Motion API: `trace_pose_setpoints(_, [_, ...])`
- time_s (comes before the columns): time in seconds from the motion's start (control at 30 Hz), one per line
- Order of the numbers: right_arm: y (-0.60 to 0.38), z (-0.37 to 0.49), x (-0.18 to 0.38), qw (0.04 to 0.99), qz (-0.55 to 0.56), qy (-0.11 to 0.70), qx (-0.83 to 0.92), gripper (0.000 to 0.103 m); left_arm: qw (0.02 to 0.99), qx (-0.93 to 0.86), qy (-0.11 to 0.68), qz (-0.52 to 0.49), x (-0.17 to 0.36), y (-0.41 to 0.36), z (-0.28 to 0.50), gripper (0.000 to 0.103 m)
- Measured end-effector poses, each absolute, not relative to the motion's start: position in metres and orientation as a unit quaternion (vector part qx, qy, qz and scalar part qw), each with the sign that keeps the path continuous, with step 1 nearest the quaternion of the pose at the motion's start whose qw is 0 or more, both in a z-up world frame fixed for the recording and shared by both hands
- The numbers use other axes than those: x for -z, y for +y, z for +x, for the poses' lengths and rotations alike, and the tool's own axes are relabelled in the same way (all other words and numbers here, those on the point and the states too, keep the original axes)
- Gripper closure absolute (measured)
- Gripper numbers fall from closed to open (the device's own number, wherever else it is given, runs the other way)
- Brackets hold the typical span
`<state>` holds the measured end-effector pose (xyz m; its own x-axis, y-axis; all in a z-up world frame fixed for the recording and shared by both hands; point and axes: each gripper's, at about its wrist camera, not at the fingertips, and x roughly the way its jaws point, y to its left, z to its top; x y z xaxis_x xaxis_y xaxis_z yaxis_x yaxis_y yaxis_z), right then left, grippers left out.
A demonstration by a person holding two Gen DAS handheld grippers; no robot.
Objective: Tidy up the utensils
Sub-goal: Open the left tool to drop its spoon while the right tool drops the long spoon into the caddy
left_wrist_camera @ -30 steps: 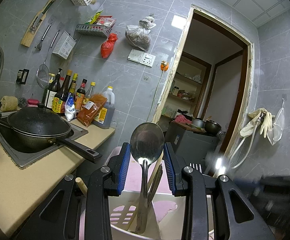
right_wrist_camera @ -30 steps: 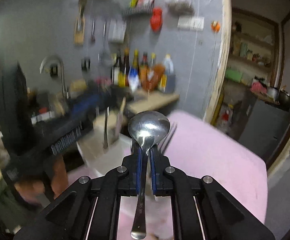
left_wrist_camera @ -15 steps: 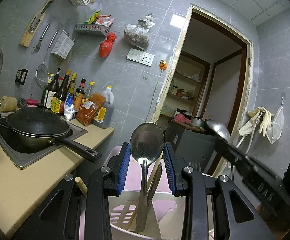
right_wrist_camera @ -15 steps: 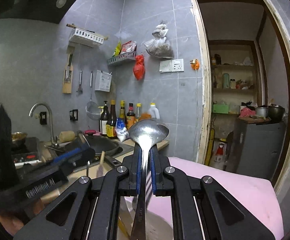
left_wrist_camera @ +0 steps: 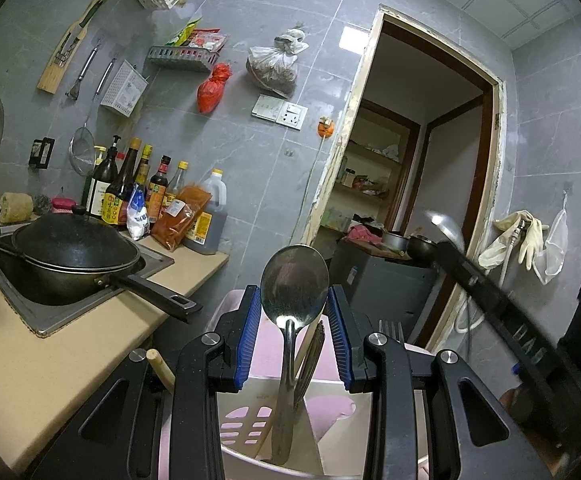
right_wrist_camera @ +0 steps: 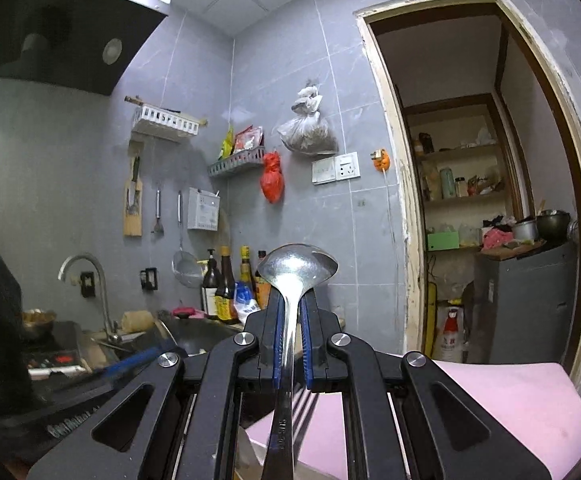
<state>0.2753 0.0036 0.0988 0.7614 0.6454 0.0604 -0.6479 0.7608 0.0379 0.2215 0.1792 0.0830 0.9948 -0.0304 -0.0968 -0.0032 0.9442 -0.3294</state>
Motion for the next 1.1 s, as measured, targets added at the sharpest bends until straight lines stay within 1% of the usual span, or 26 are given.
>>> trace_pose_setpoints(0.2, [-0.003, 0.279, -0.089, 0.937, 0.038, -0.018, -0.347, 0.097, 0.985, 0.016, 0.052, -0.165, -0.084, 0.179, 0.220, 0.073])
trace_pose_setpoints(0.33, [-0.010, 0.278, -0.085, 0.934, 0.043, -0.008, -0.354, 0.097, 0.984, 0.025, 0.053, -0.167, -0.084, 0.180, 0.219, 0.069])
trace_pose_setpoints(0.57, [-0.010, 0.287, -0.086, 0.932, 0.065, 0.003, -0.357, 0.097, 0.986, 0.024, 0.054, -0.158, -0.082, 0.175, 0.219, 0.069])
trace_pose_setpoints(0.7, [-0.011, 0.282, -0.084, 0.930, 0.056, 0.003, -0.363, 0.096, 0.985, 0.029, 0.054, -0.163, -0.082, 0.175, 0.220, 0.068])
trace_pose_setpoints(0.87, [-0.019, 0.273, -0.077, 0.931, 0.034, 0.027, -0.364, 0.095, 0.984, 0.036, 0.049, -0.169, -0.084, 0.178, 0.217, 0.067])
trace_pose_setpoints(0.93, [-0.022, 0.270, -0.075, 0.931, 0.025, 0.037, -0.363, 0.093, 0.984, 0.037, 0.047, -0.170, -0.086, 0.178, 0.216, 0.065])
trace_pose_setpoints(0.97, [-0.023, 0.269, -0.074, 0.931, 0.022, 0.040, -0.363, 0.087, 0.983, 0.040, 0.046, -0.172, -0.087, 0.179, 0.216, 0.065])
trace_pose_setpoints(1.0, [-0.024, 0.269, -0.073, 0.931, 0.022, 0.044, -0.363, 0.078, 0.983, 0.042, 0.044, -0.174, -0.088, 0.179, 0.215, 0.064])
trace_pose_setpoints(1.03, [-0.025, 0.268, -0.073, 0.930, 0.023, 0.049, -0.364, 0.074, 0.982, 0.044, 0.044, -0.178, -0.089, 0.180, 0.215, 0.063])
trace_pose_setpoints(1.1, [-0.027, 0.266, -0.072, 0.928, 0.024, 0.058, -0.367, 0.073, 0.981, 0.045, 0.049, -0.181, -0.092, 0.181, 0.216, 0.062])
